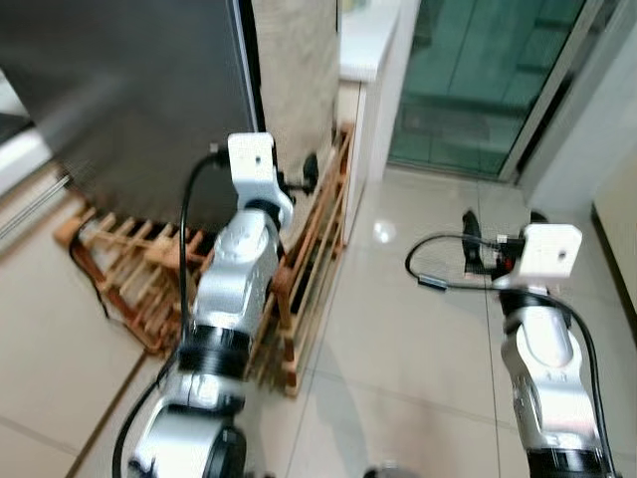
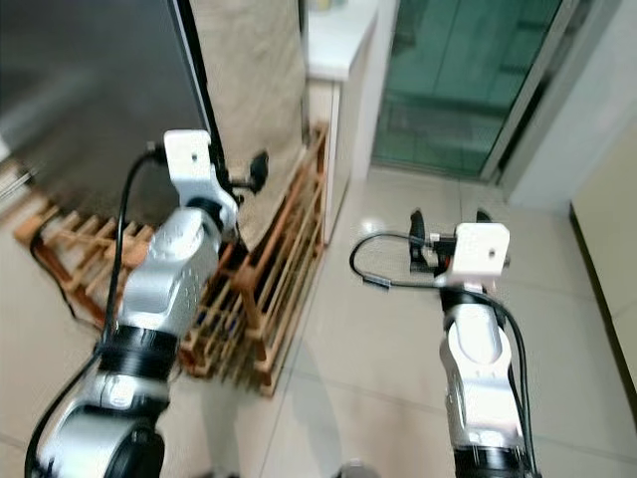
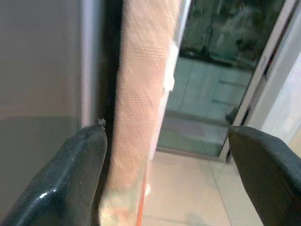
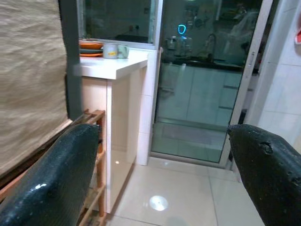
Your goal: Restocking fridge
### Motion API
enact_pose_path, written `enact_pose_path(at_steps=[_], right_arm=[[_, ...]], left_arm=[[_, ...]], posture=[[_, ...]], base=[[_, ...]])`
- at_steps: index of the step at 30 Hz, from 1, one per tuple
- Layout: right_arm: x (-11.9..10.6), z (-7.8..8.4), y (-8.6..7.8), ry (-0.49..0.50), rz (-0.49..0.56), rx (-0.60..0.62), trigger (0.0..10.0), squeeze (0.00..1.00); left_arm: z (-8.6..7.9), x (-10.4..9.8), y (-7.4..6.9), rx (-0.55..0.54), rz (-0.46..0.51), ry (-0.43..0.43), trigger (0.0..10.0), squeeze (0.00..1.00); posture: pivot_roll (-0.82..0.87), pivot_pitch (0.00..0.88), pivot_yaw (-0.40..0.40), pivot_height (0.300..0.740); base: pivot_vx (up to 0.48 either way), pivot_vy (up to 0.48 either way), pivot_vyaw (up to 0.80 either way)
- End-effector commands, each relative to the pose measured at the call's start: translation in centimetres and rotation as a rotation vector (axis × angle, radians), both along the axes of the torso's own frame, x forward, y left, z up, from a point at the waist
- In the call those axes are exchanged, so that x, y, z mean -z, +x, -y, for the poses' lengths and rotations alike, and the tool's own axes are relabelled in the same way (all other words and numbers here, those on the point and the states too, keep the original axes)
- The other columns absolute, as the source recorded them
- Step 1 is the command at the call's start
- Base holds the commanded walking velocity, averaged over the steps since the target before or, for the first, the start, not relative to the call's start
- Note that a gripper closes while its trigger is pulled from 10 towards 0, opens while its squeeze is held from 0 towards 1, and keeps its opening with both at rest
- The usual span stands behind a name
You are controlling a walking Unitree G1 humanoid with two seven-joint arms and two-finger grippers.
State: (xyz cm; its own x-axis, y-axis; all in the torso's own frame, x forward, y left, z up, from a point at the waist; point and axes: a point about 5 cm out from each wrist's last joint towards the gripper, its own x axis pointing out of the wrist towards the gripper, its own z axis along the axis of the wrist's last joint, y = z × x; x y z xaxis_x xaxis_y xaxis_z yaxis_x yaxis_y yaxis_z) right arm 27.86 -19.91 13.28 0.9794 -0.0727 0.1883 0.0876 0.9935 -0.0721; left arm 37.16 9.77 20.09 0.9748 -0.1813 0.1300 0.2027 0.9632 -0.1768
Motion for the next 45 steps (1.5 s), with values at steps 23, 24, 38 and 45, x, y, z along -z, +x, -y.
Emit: enact_pose_path(at_steps=[23,24,38,45], right_arm=[[0.2,-0.2,-0.3,0.006,-0.011,-0.011,10.0,0.0],[0.2,-0.2,-0.3,0.005,-0.011,-0.012,10.0,0.0],[0.2,0.1,-1.2,-0.008,-0.027,-0.011,10.0,0.0],[0.2,0.2,-1.3,-0.012,-0.037,-0.015,10.0,0.0]], left_arm=[[2.8,-2.3,1.3,0.087,0.051,-0.073,10.0,0.0],[2.9,-2.3,1.5,0.087,0.045,-0.071,10.0,0.0],[3.9,-1.6,2.2,0.067,-0.088,-0.215,10.0,0.0],[4.6,-0.3,1.7,0.073,-0.167,-0.309,10.0,0.0]], posture=[[-0.13,0.0,0.047,0.727],[-0.13,0.0,0.047,0.727],[-0.16,0.0,0.035,0.727],[-0.16,0.0,0.031,0.727]], base=[[0.0,0.0,0.0],[0.0,0.0,0.0],[0.0,0.0,0.0],[0.0,0.0,0.0]])
